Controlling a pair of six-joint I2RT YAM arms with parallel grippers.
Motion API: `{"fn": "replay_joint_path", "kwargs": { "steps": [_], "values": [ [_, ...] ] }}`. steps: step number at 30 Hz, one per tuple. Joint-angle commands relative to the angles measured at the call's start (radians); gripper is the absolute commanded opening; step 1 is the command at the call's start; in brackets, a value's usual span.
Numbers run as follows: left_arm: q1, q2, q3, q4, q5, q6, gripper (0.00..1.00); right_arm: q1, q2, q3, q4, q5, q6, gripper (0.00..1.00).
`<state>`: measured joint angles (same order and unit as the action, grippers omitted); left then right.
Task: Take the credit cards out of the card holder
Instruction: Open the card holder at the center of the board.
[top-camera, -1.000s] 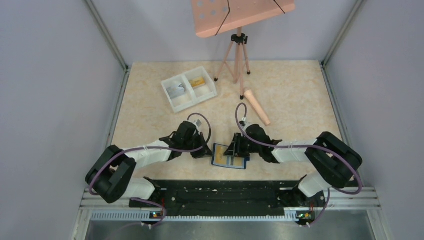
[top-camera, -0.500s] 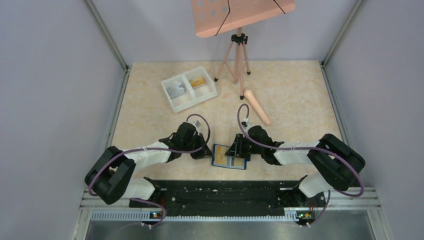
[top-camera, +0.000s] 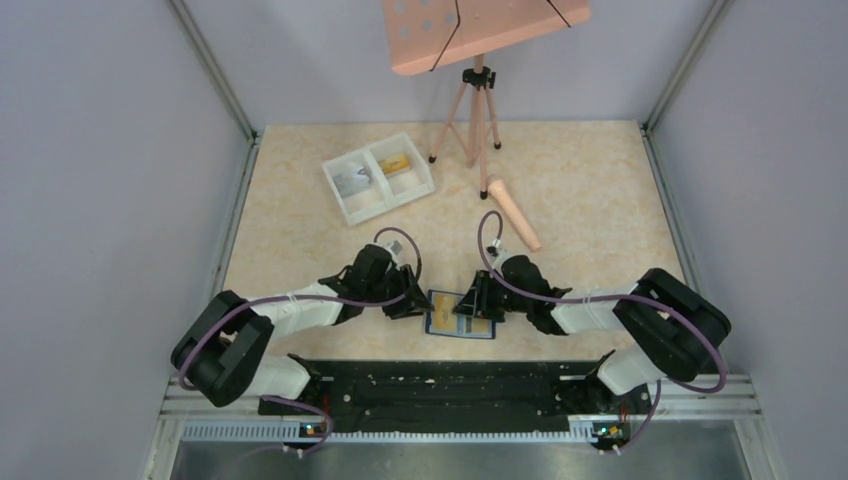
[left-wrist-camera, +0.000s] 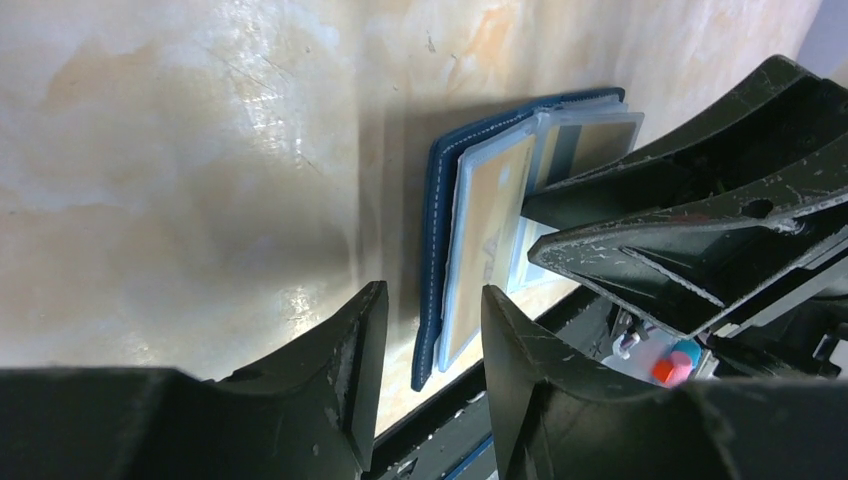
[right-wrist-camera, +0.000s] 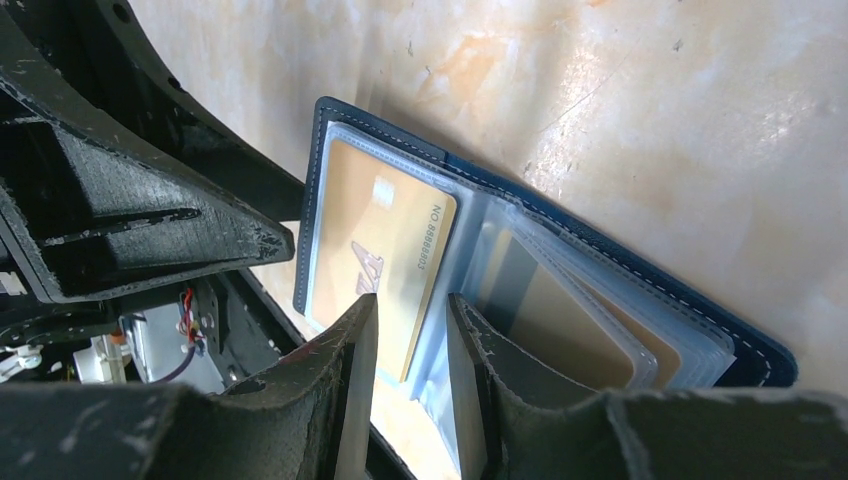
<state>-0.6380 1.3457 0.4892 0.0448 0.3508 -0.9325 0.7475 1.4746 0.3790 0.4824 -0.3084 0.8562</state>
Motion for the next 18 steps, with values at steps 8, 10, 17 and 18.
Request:
{"fn": "replay_joint_path", "kwargs": {
  "steps": [8,10,17,18],
  "values": [
    [-0.005,0.036,-0.021,0.167,0.074,0.012,0.44,-0.013,-0.008,-0.021,0.021,-0.004,-0.019,0.32],
    [-0.005,0.045,-0.025,0.171,0.076,0.013,0.44,-0.013,-0.011,-0.023,0.024,-0.006,-0.016,0.32],
    [-0.005,0.053,-0.041,0.204,0.092,0.015,0.44,-0.014,-0.022,-0.024,0.025,-0.008,-0.013,0.32],
    [-0.005,0.054,-0.042,0.211,0.096,0.013,0.43,-0.014,-0.023,-0.023,0.025,-0.008,-0.013,0.32]
  ]
}}
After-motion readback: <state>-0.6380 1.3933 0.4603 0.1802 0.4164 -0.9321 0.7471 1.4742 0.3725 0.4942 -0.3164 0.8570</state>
